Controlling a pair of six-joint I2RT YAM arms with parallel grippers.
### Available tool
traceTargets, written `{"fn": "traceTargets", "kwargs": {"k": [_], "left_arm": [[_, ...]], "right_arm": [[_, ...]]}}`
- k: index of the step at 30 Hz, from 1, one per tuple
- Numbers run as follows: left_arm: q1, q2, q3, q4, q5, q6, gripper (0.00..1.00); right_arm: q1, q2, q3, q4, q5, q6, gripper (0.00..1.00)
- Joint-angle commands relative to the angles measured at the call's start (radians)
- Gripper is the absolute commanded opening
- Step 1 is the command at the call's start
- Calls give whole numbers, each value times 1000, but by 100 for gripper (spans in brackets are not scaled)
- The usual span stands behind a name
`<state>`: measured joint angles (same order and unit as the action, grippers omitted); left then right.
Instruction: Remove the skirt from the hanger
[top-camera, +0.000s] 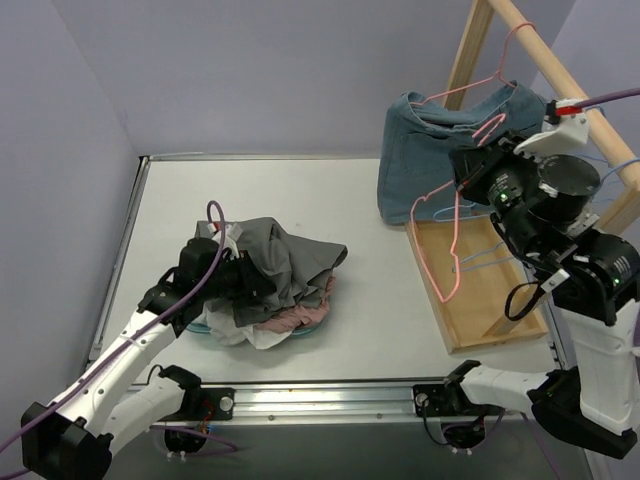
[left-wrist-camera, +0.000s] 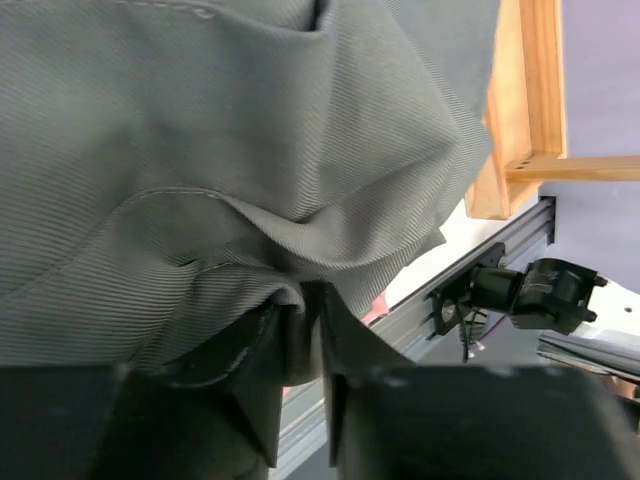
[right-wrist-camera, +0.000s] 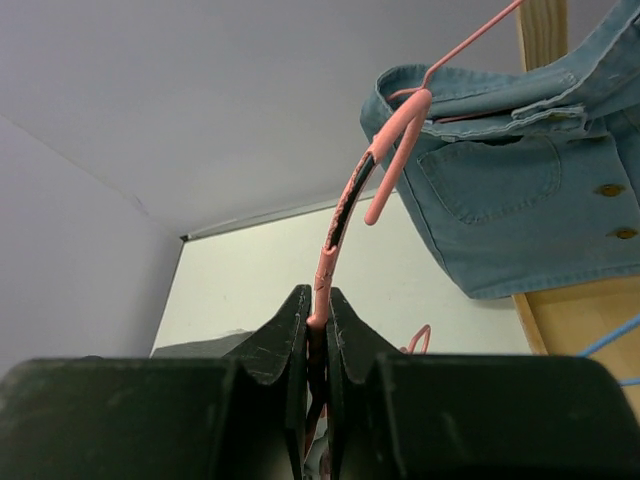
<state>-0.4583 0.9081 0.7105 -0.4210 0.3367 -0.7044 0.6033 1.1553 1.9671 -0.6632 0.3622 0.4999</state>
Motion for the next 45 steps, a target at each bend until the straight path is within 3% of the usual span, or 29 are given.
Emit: {"fn": "traceTargets", "kwargs": {"k": [1, 5, 10, 15, 20, 24, 25, 28, 30, 35, 39, 42, 45], "left_arm": [[-17, -40, 69, 50, 12, -15, 35], [-68, -98, 142, -19, -30, -14, 47], [-193, -113, 292, -75, -96, -14, 49], [-373, -17, 516, -137, -201, 60, 50], [-456, 97, 735, -274, -312, 137, 53], [-435, 11, 621, -286, -405, 141, 49], [-396, 2, 613, -303, -436, 151, 37], [-321, -15, 609, -357, -443, 190, 18], [-229, -14, 601, -377, -417, 224, 13], [-89, 9, 521, -363, -341, 261, 15], [-75, 11, 448, -293, -251, 224, 16], [-79, -12, 441, -250, -242, 210, 36], [-85, -23, 518, -249, -231, 226, 43]], "right_arm": [[1, 29, -31, 34, -37, -17, 0], [1, 47, -63, 47, -40, -23, 0], [-2, 87, -88, 56, -20, -37, 0], [-2, 115, -105, 51, 38, -57, 0], [-4, 138, -99, 47, 63, -80, 0], [-4, 112, -105, 59, 55, -80, 0], [-4, 106, -106, 59, 55, -80, 0], [-5, 104, -94, 47, 43, -80, 0], [-5, 100, -93, 43, 40, -80, 0], [-7, 75, -99, 42, 49, -78, 0], [-7, 66, -109, 39, 54, -83, 0], [-8, 67, -123, 39, 43, -81, 0], [-8, 73, -134, 42, 40, -83, 0]]}}
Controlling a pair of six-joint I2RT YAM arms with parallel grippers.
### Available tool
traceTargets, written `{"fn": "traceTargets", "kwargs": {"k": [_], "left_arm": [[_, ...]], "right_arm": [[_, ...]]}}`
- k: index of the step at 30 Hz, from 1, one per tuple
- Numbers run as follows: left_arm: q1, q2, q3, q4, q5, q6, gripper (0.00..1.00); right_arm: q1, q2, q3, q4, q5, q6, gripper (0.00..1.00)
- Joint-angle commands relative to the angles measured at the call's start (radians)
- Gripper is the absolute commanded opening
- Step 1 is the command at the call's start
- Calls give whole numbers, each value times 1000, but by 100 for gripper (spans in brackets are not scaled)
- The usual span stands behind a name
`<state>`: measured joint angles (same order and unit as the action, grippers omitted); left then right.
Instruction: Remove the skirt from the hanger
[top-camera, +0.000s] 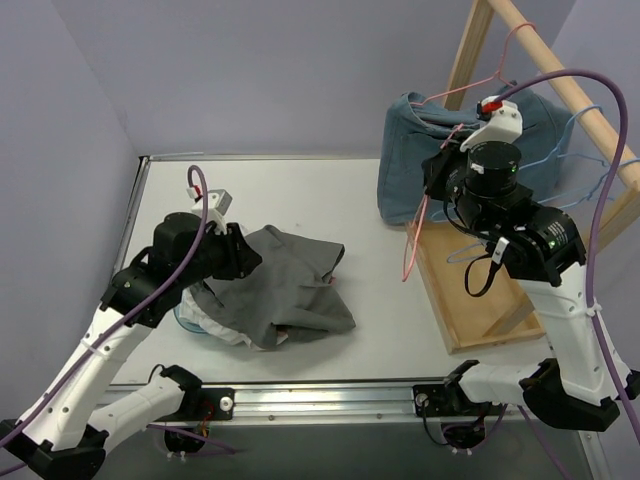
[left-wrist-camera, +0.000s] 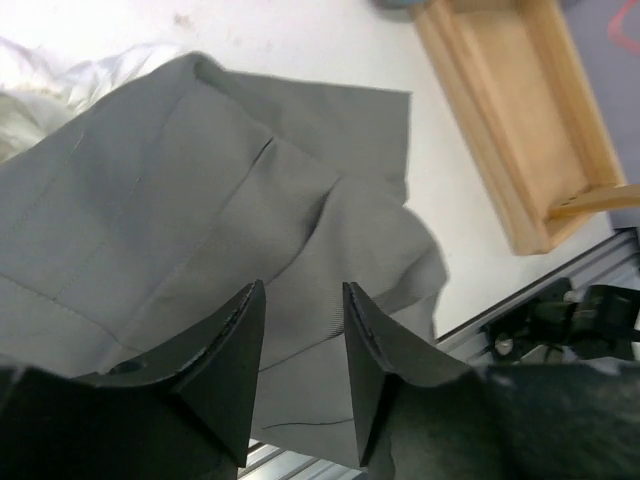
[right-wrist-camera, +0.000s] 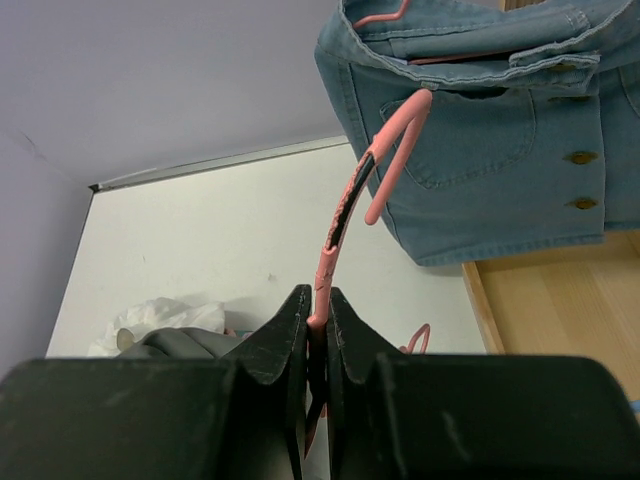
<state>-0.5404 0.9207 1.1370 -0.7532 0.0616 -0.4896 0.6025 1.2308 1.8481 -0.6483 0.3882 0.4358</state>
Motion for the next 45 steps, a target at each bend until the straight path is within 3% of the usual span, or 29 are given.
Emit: {"fn": "traceTargets", "kwargs": {"k": [1, 4, 7, 9, 11, 14, 18, 22, 37, 45], "left_arm": [[-6, -30, 116, 81, 69, 19, 46], [-15, 1, 205, 74, 171, 46, 48], [-38, 36, 245, 179, 324, 65, 48], [-120, 59, 277, 282, 420, 63, 51], [-246, 119, 335, 279, 393, 86, 53], [-351, 223, 518, 180, 308, 157, 54], [-363, 341, 709, 126, 252, 180, 56], [-366, 392, 789, 112, 231, 192, 59], [-395, 489, 863, 49, 253, 206, 59], [-457, 569, 941, -58, 124, 240, 55]], "right_arm": [[-7, 2, -18, 27, 14, -19, 0], [-7, 13, -16, 33, 21, -25, 0], [-12, 48, 0, 19, 41, -29, 0], [-12, 73, 22, -5, 55, -31, 0], [-12, 116, 40, -39, 90, -31, 0], [-13, 157, 59, -66, 130, -40, 0], [-12, 193, 59, -76, 163, -39, 0], [-12, 217, 54, -73, 169, -43, 0], [-13, 321, 148, -114, 222, -65, 0], [-13, 355, 218, -134, 213, -62, 0]]}}
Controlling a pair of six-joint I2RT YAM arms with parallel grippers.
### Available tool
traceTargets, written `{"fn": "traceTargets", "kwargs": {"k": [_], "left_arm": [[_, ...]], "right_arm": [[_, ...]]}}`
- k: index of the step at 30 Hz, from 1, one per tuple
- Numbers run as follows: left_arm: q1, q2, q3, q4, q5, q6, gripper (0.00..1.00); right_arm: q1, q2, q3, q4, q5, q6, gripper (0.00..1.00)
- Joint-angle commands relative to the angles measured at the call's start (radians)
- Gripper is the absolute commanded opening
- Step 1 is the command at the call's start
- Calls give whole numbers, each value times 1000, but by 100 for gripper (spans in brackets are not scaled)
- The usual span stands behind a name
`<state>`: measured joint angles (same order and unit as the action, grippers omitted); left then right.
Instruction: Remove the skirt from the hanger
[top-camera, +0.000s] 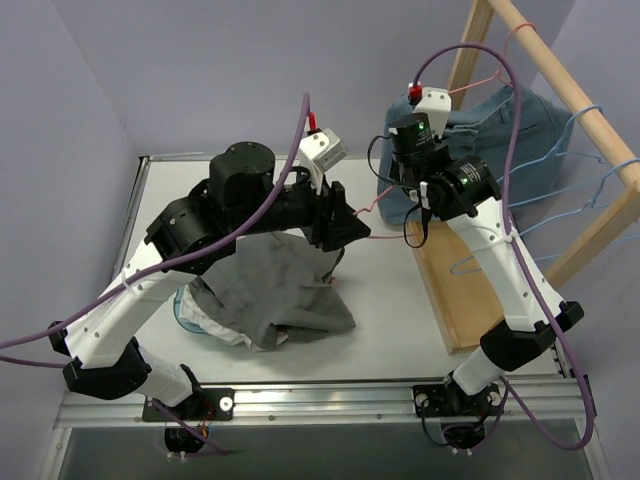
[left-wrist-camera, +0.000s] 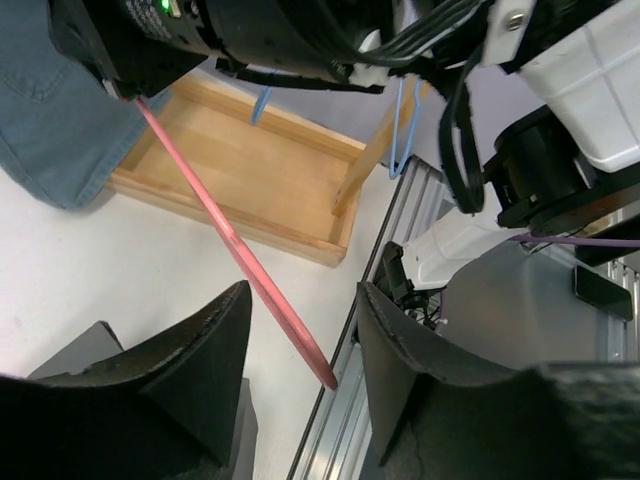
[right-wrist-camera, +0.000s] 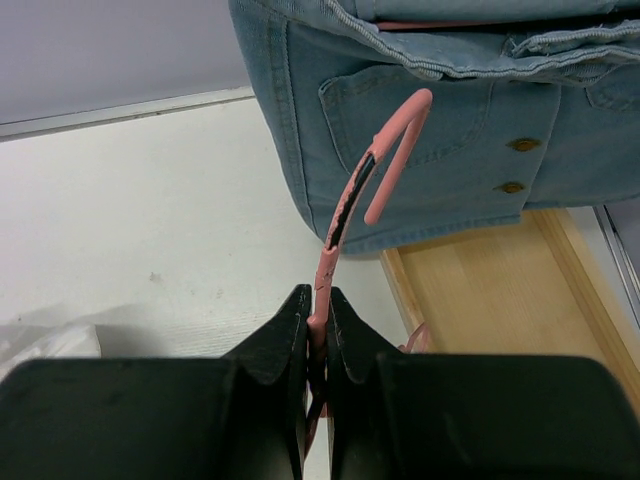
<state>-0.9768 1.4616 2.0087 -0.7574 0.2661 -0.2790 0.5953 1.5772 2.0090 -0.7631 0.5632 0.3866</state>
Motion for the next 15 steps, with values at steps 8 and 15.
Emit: {"fn": "traceTargets", "kwargs": {"k": [8, 15], "left_arm": [[-33, 137, 260, -247, -257, 64, 2], [-14, 128, 248, -226, -314, 126, 2]], "right_arm": [[-6, -34, 88, -33, -32, -23, 16], [-6, -147, 120, -50, -198, -29, 100]]}}
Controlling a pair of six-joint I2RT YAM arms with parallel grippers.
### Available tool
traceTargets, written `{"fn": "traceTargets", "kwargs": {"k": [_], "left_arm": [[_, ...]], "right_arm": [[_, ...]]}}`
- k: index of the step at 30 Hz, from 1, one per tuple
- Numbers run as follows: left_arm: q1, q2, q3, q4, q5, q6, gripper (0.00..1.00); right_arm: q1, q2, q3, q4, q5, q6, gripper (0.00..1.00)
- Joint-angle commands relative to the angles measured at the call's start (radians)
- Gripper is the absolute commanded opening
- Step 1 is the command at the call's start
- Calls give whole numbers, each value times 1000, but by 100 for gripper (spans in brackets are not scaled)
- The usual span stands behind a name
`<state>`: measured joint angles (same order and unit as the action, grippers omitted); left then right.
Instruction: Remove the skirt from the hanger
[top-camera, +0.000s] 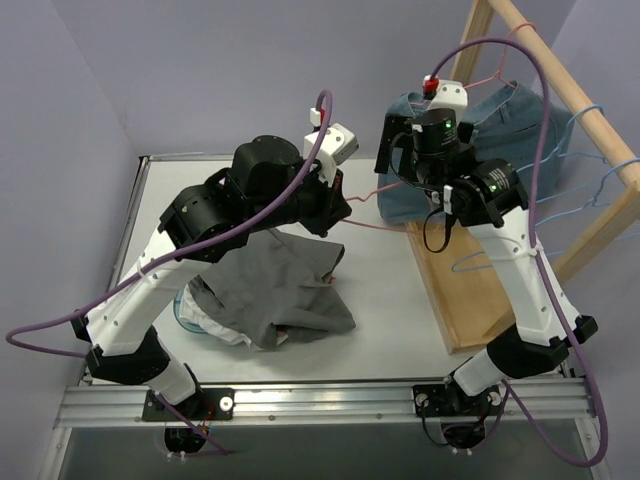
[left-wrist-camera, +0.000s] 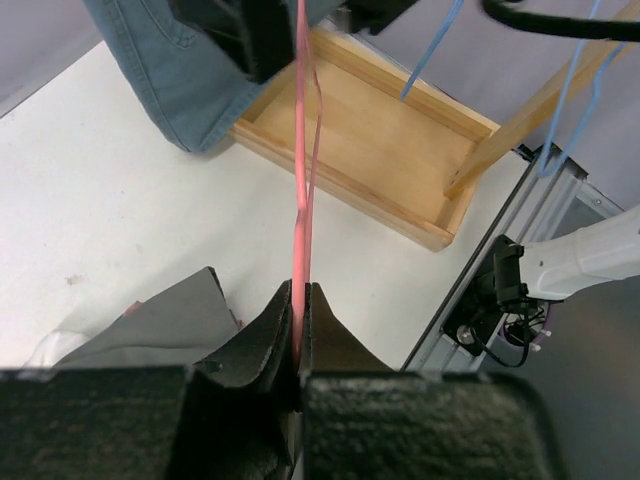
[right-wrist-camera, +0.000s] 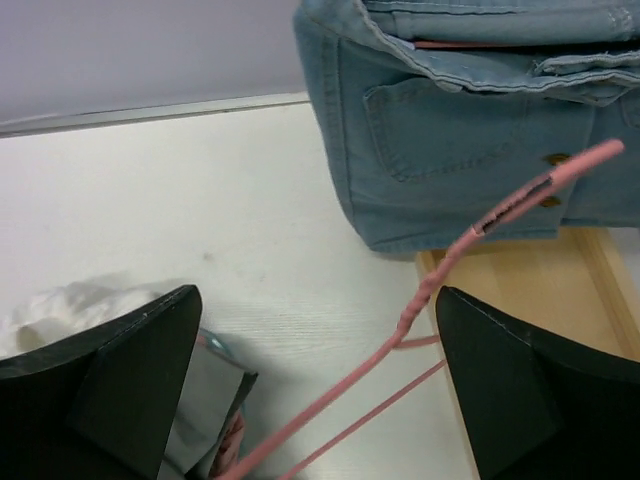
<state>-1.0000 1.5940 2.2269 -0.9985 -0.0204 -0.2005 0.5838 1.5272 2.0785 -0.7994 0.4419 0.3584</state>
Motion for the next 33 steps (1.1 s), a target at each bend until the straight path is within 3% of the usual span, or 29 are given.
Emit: {"fn": "traceTargets", "kwargs": {"k": [1, 11, 14, 20, 26, 33], "left_arm": [[15, -3, 31, 27, -13, 52, 2], [29, 61, 71, 167, 86, 78, 2], [29, 92, 97, 242, 128, 70, 2], [28, 213, 255, 365, 206, 64, 2], [29, 264, 272, 523, 249, 29, 2], [29, 380, 393, 566, 315, -10, 2]], "right_arm": [[5, -113, 55, -15, -103, 2, 100], [5, -312, 196, -20, -262, 68, 100], [7, -402, 172, 78, -273, 93, 98], [22, -525, 123, 242, -261, 103, 92], [54, -565, 111, 267, -224, 108, 91], [93, -588, 83, 272, -184, 109, 91]]}}
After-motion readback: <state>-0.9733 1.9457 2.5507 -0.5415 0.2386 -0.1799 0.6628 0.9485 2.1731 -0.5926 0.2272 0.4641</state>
